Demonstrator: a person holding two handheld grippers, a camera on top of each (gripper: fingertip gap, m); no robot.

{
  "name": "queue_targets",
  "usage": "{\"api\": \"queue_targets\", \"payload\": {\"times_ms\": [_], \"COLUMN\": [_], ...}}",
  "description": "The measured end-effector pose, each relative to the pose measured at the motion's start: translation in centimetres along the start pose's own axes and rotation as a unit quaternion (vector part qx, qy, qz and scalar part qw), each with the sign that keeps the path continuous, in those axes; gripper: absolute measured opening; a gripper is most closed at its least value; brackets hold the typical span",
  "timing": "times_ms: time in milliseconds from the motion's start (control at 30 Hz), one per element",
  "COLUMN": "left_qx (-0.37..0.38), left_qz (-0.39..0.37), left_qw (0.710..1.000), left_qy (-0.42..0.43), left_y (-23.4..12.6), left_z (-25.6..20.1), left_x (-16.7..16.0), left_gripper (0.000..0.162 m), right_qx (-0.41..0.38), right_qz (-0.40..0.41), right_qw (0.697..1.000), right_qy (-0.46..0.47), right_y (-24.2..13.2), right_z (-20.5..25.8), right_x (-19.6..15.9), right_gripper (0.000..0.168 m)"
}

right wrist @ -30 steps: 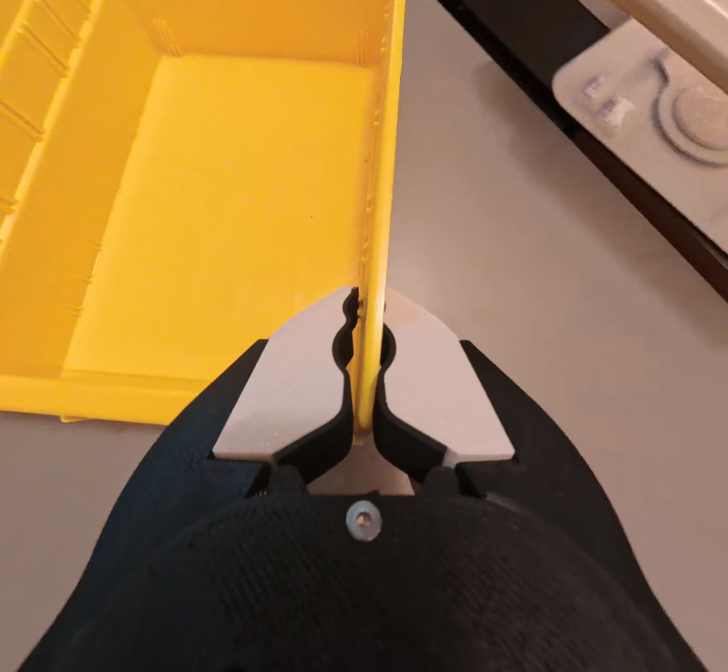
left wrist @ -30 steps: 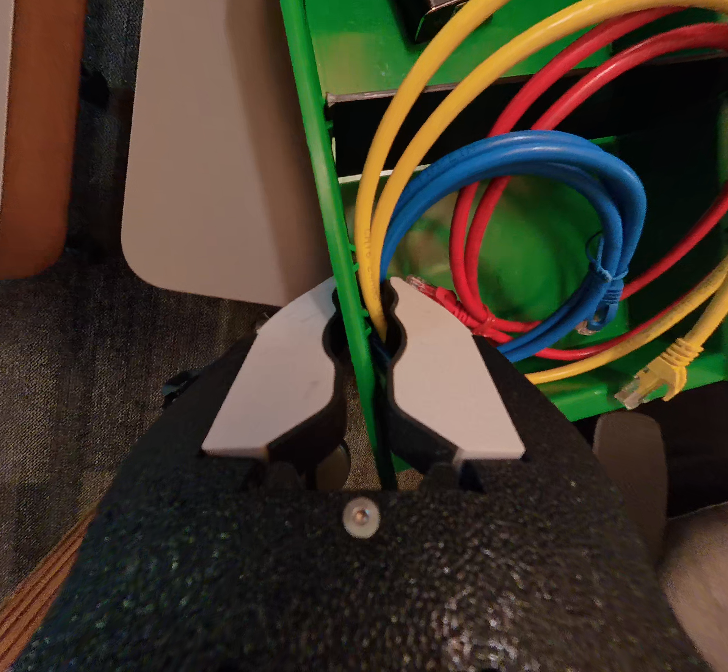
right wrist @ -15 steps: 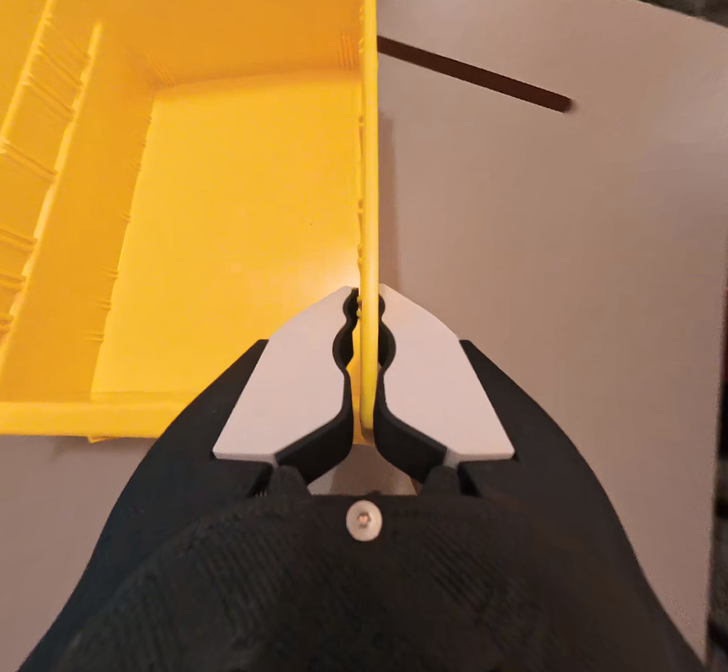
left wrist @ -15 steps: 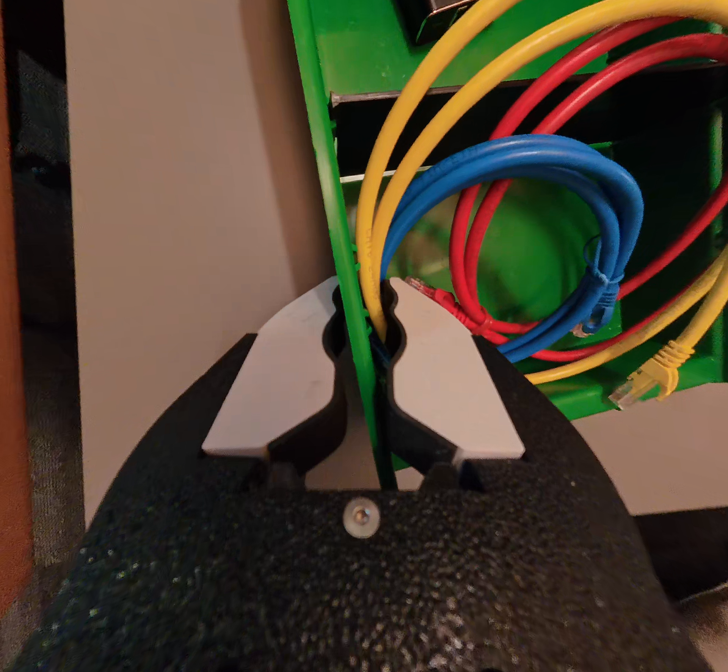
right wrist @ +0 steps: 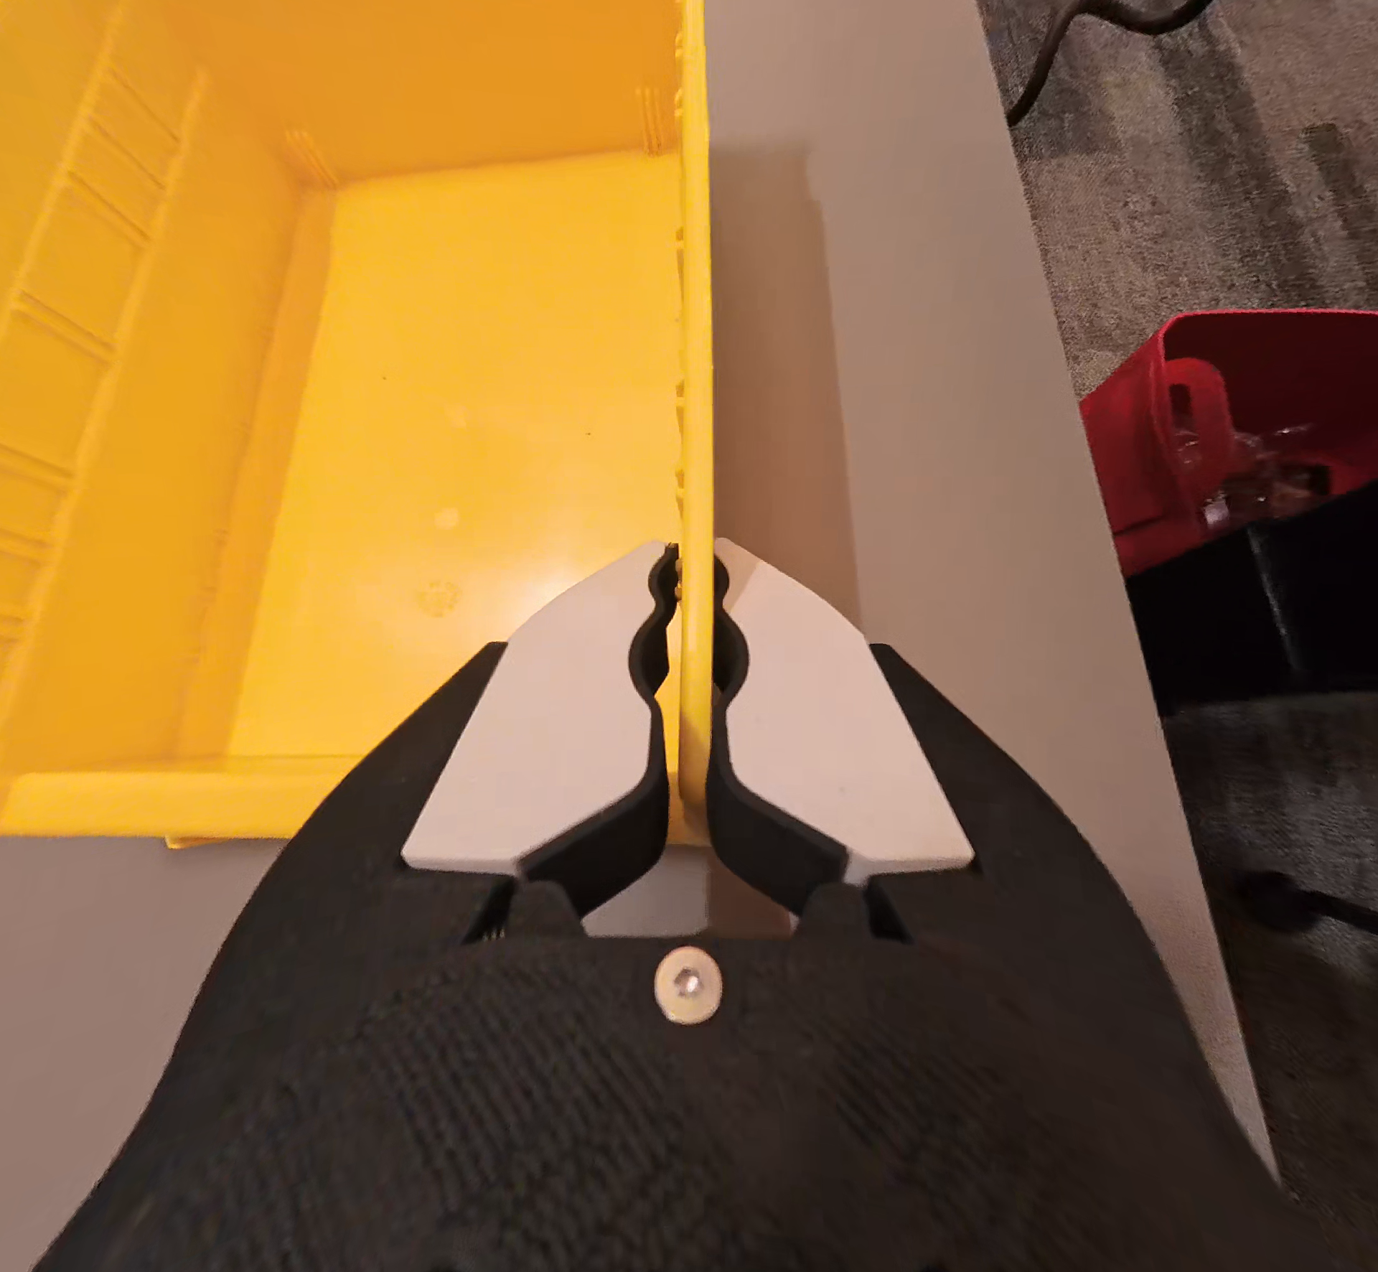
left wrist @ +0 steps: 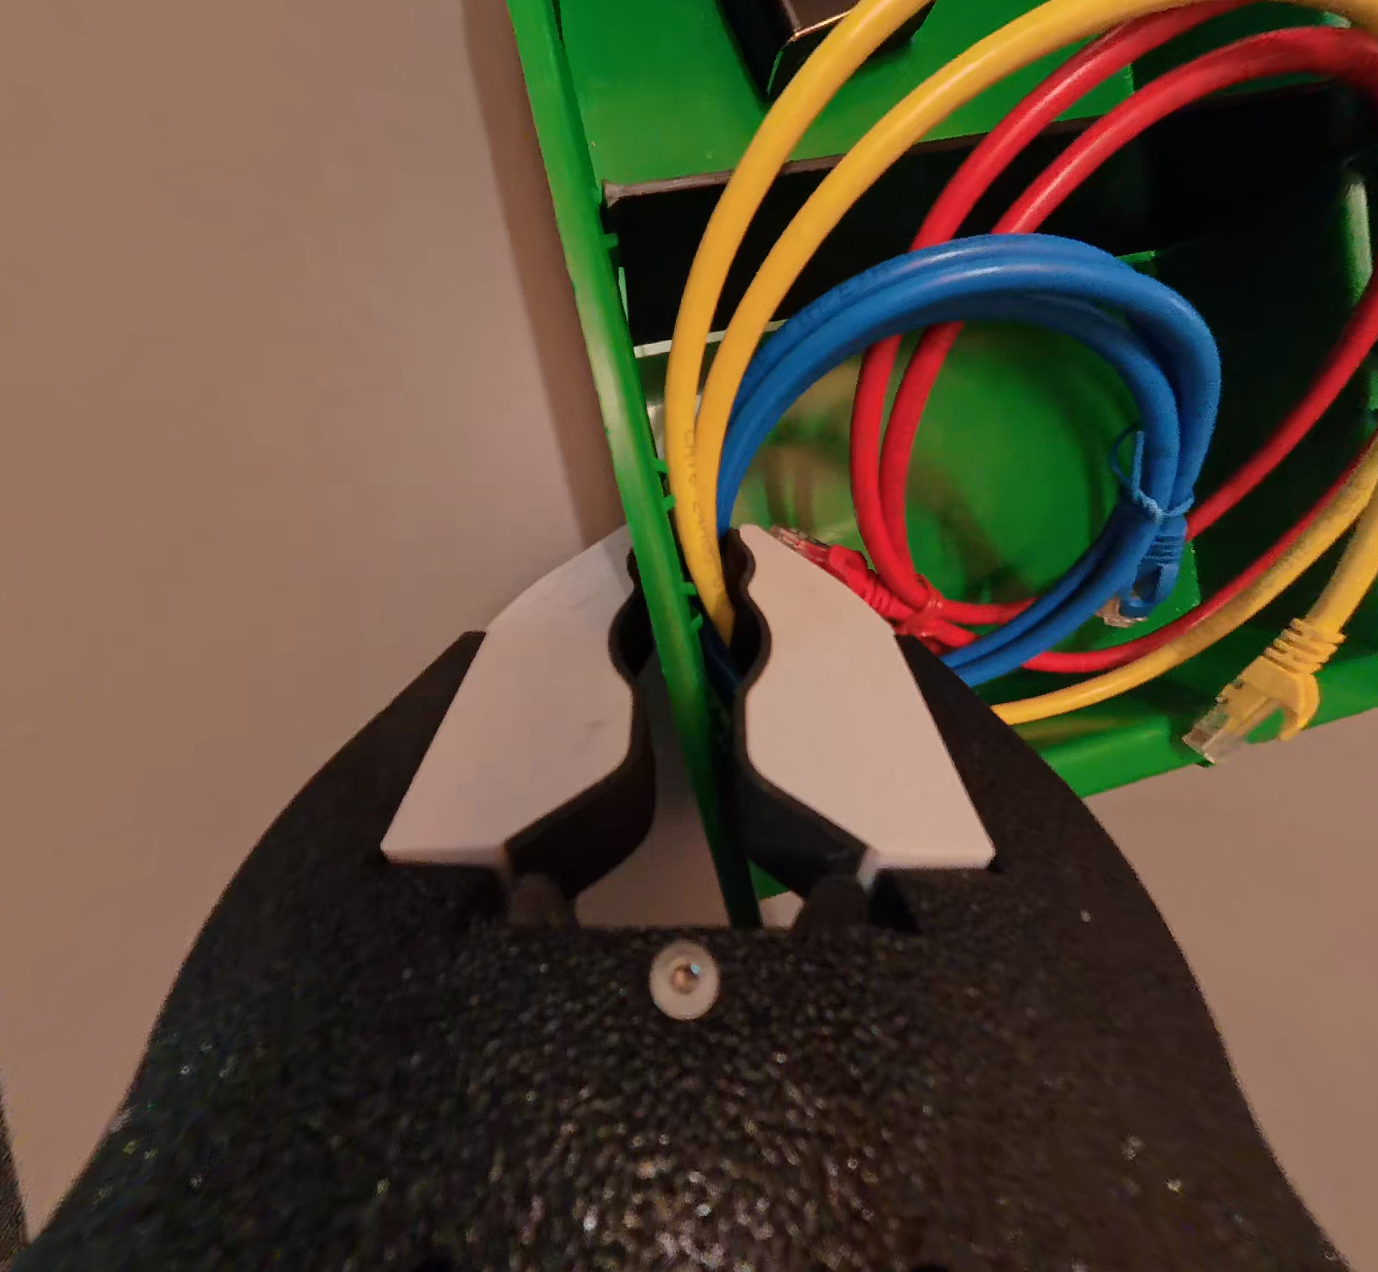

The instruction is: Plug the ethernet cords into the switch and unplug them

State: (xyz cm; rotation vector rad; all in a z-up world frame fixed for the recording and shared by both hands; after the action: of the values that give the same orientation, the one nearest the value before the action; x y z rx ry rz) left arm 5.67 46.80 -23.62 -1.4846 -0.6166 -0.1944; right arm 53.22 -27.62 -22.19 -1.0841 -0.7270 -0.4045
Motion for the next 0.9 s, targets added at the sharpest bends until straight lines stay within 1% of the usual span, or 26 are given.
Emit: {"api": "queue_targets", "payload": {"times_ms": [33,133,233,400,533,667,700,733,767,800,833,900], "left_qx": [-0.002,-0.001,-0.002,-0.001,0.016,0.094,0.116,0.132,0.140,0.146,0.157,0.180], "left_qz": [-0.001,-0.002,-0.002,-0.008,-0.034,-0.072,-0.086,-0.100,-0.112,-0.125,-0.140,-0.174], "left_qw": [1.000,1.000,1.000,1.000,0.999,0.992,0.988,0.984,0.981,0.979,0.975,0.966], "left_qy": [-0.001,0.001,0.003,0.009,0.024,0.051,0.057,0.065,0.070,0.070,0.068,0.061], "left_y": [0.4,1.3,1.7,1.8,1.3,-0.4,-1.1,-1.8,-2.5,-3.3,-4.3,-6.5], "left_z": [-0.1,-0.3,-0.4,-0.5,-0.5,0.6,0.9,1.0,1.0,1.0,1.0,0.9], "left_x": [0.6,2.1,2.9,3.1,3.2,4.0,4.3,4.6,4.7,4.8,5.0,5.4], "left_gripper": [0.016,0.016,0.017,0.017,0.018,0.038,0.044,0.046,0.047,0.053,0.058,0.066], "right_qx": [-0.004,-0.016,-0.023,-0.020,-0.018,-0.014,-0.016,-0.021,-0.032,-0.053,-0.077,-0.107], "right_qz": [-0.004,-0.015,-0.018,-0.019,-0.017,-0.009,-0.012,-0.023,-0.034,-0.048,-0.073,-0.141], "right_qw": [1.000,1.000,1.000,0.999,0.999,0.998,0.996,0.995,0.994,0.991,0.987,0.972], "right_qy": [0.000,-0.004,-0.012,-0.021,-0.026,-0.065,-0.082,-0.095,-0.103,-0.112,-0.123,-0.155], "right_y": [0.1,0.6,0.7,0.7,0.8,0.6,0.3,-0.4,-1.4,-2.8,-4.5,-8.0], "right_z": [0.0,0.1,0.1,0.0,-0.2,-0.2,-0.2,-0.1,-0.1,-0.2,0.0,1.1], "right_x": [0.1,0.4,0.6,0.6,0.7,0.8,0.9,1.3,1.7,2.2,3.0,4.2], "right_gripper": [0.006,0.006,0.006,0.006,0.006,0.007,0.010,0.019,0.031,0.043,0.057,0.076]}}
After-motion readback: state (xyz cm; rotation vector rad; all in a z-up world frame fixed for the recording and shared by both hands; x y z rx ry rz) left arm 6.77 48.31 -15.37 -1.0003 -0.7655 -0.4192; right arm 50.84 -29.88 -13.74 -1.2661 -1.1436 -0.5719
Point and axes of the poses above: each gripper's, where its closed fingertips meet, y out along the fingers, x out of its top, z = x × y across the jaws, the point moved 3 cm from there along -y, back along the fingers, and after that the axes turned 13 degrees about y, right-handed, at the moved point
